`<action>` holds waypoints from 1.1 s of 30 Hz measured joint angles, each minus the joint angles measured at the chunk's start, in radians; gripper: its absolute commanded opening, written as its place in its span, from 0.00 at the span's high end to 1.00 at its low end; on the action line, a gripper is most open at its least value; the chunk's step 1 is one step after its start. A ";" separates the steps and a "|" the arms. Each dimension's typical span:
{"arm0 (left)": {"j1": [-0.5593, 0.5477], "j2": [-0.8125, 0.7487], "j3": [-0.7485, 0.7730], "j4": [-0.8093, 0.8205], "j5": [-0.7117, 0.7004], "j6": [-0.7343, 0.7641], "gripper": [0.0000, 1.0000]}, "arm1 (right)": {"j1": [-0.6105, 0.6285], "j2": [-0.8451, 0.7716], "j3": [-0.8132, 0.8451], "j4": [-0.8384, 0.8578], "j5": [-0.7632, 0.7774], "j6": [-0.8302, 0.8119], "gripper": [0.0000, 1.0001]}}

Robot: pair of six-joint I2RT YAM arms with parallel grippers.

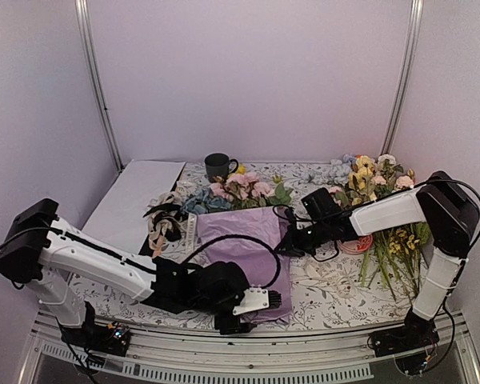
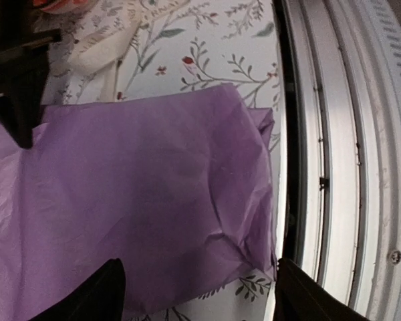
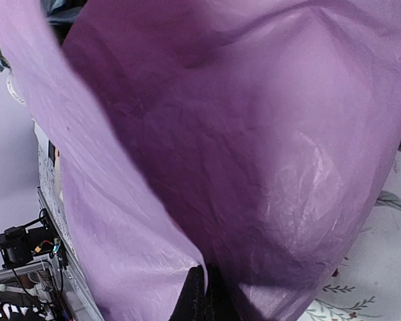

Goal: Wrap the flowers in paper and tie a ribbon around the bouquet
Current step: Pass from the left arm to the right

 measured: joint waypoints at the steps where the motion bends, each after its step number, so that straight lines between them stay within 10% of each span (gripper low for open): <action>1: 0.015 -0.036 -0.006 0.001 0.001 -0.022 0.27 | -0.009 0.003 -0.014 0.012 -0.007 0.005 1.00; 13: 0.497 -0.322 -0.108 -0.023 -0.102 -0.456 0.34 | -0.053 0.002 -0.140 0.150 -0.038 0.040 1.00; 24: 0.737 -0.128 -0.115 0.045 0.083 -0.390 0.19 | -0.065 0.027 -0.132 0.172 -0.098 0.055 1.00; 31: 0.776 0.018 -0.083 0.124 0.108 -0.305 0.30 | -0.066 0.029 -0.130 0.174 -0.091 0.087 1.00; 33: 0.779 0.038 -0.065 0.144 0.109 -0.283 0.60 | -0.066 0.029 -0.130 0.174 -0.088 0.097 1.00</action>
